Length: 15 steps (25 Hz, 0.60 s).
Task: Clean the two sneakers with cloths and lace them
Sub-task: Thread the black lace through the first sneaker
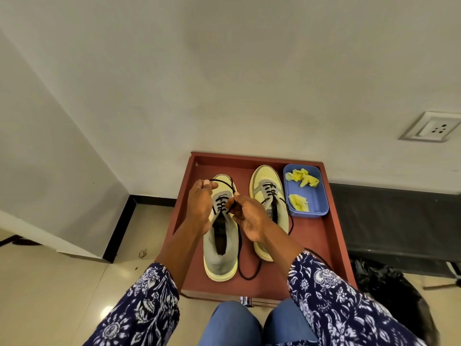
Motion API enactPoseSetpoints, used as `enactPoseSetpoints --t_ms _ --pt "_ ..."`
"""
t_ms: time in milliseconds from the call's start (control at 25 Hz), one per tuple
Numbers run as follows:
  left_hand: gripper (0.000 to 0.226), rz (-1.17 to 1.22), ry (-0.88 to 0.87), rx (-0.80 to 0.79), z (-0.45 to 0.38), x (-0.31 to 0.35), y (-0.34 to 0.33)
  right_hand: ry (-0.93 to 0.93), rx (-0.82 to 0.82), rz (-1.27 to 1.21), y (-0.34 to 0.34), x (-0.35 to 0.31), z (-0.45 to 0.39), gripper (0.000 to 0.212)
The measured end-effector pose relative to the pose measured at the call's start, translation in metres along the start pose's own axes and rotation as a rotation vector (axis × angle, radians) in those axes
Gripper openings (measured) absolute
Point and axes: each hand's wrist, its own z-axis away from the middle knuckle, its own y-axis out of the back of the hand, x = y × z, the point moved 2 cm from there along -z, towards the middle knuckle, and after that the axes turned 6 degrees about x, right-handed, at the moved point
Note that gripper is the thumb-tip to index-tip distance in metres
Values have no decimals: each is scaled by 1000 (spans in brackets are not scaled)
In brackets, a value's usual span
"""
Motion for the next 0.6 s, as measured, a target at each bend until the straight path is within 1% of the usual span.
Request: enactPoseSetpoints --t_ms 80,160,320,440,600 --pt "28 42 14 -22 1 -2 2 1 -24 6 1 1 5 26" --pt "27 43 10 -46 6 -6 5 0 -47 33 2 1 7 16" --pt "26 7 -22 -63 18 -5 6 25 -97 105 5 3 6 20" --pt "26 21 -42 -72 21 -2 5 30 -93 66 7 -1 8 8" --pt "28 37 -49 -84 19 1 5 74 -81 -28 7 -11 11 14"
